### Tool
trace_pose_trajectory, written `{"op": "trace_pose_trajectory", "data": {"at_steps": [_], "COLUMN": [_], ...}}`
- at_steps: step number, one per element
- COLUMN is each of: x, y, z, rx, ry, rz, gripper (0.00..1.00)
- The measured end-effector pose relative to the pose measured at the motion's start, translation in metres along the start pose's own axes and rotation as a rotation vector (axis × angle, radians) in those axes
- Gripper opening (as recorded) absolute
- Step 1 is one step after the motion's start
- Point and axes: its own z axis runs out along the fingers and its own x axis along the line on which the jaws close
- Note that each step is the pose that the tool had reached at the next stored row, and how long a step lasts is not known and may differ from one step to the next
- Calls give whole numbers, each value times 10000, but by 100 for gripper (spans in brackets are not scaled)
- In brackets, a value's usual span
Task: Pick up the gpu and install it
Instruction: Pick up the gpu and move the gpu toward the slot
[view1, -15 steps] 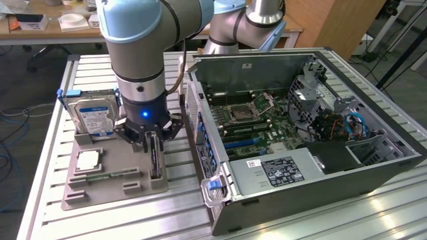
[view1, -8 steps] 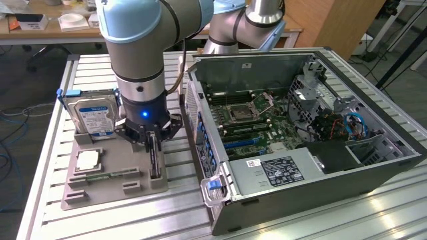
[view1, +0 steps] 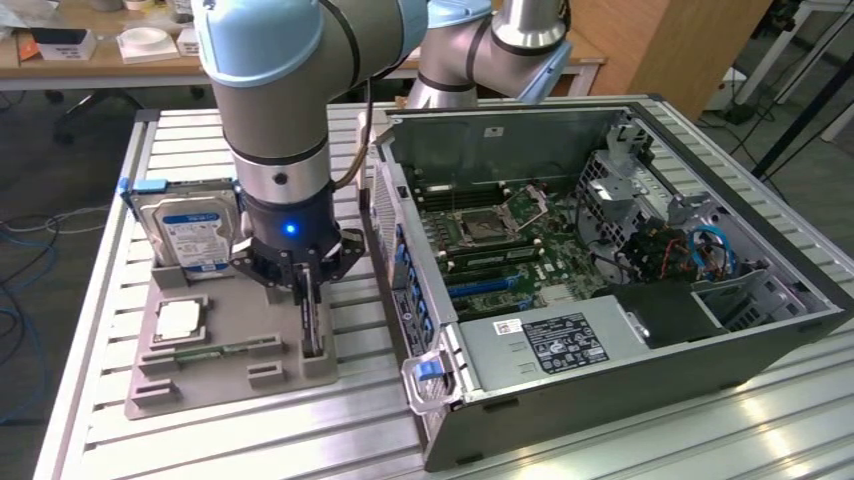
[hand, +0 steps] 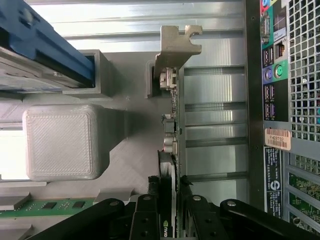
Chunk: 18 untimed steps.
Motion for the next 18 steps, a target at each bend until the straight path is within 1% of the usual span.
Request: {"op": "trace_pose_trajectory", "data": {"at_steps": [18], "x": [0], "y": [0], "z": [0], "rx": [-1], "ry": [0], "rz": [0], "gripper": [26]}}
